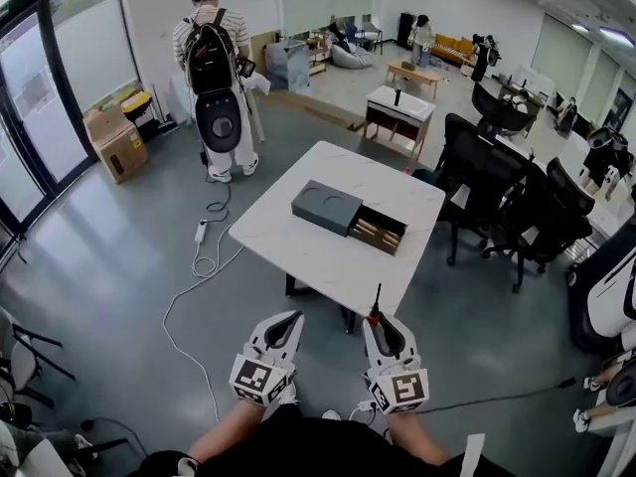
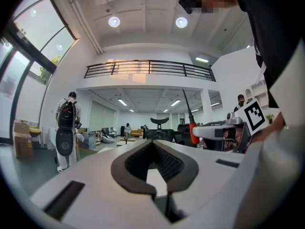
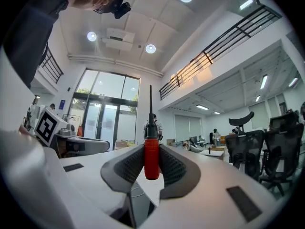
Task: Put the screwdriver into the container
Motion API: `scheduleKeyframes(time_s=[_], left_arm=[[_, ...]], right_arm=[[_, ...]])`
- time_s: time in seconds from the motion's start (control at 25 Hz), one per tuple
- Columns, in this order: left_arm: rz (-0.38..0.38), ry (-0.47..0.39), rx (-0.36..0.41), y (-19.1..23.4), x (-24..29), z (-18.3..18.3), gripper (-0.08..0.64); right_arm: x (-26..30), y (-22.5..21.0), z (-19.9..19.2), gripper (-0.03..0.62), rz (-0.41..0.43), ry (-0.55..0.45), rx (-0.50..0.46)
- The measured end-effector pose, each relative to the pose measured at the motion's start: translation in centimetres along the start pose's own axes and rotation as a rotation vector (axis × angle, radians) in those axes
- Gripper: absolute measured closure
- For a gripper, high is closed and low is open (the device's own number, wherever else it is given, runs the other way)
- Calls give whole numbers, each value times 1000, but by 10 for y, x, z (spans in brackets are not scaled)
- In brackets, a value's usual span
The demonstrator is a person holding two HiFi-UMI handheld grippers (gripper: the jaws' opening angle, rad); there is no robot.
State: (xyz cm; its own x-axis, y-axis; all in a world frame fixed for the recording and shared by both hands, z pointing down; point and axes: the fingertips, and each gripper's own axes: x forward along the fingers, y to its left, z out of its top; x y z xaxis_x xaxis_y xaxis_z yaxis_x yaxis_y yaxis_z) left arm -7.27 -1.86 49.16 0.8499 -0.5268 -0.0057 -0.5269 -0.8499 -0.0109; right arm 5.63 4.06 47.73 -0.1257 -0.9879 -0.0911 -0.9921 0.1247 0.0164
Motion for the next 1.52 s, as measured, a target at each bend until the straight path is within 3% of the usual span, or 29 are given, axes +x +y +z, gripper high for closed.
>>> scheduleKeyframes(time_s=[0.4,0.8,1.16,1.52], left_arm=[[-131,-26,11,65,52,3,555],[-198,0,-8,116,63,-14,555],[-284,19,-31,101,106,-26,555],[-314,22,9,80,192,-17,555]], right_arm=[[62,-10,0,482,-129,-6,-26],[87,-14,-12,483,-266,-9,61],[84,-51,-23,482,-346,30,15],[111,-124,-21,483,-337,-13,18]])
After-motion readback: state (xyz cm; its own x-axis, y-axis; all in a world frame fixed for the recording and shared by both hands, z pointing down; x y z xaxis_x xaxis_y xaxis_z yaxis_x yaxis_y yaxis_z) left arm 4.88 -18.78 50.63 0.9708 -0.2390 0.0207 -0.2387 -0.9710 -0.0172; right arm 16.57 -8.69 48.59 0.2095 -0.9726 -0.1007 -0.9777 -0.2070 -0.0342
